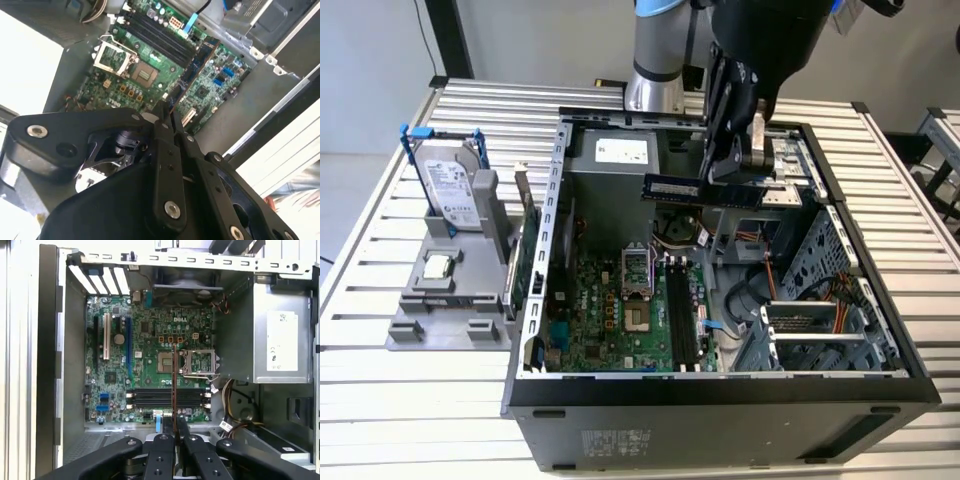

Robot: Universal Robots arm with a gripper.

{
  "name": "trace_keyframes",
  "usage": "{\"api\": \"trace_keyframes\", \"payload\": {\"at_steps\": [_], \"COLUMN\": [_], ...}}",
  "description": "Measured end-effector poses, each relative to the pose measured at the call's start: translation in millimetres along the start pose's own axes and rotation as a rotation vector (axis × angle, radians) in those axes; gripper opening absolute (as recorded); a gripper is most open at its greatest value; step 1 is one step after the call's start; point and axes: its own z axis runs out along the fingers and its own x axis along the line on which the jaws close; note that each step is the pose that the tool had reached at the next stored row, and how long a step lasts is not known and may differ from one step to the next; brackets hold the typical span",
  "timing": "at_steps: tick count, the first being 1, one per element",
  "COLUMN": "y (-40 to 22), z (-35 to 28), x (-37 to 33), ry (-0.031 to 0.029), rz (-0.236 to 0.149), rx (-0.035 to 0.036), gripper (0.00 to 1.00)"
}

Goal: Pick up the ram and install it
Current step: 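Pick up the ram and move it above insertion slot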

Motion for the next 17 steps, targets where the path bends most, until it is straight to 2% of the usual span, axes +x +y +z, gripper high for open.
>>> {"api": "trace_keyframes", "payload": {"at_steps": [2,3,4,11,17], "y": [-0.3,-0.7,-1.7,-14.3,-22.6], "z": [0.9,1.3,1.4,1.5,1.4], "x": [0.0,0.1,0.1,-0.1,-2.7], "ry": [0.0002,0.0002,0.0005,0.0003,0.0005], "rz": [-0.005,-0.007,-0.008,-0.01,-0.01], "rx": [0.0184,0.0245,0.0276,0.0279,0.0279], "gripper": [0.0,0.0,0.0,0.0,0.0]}}
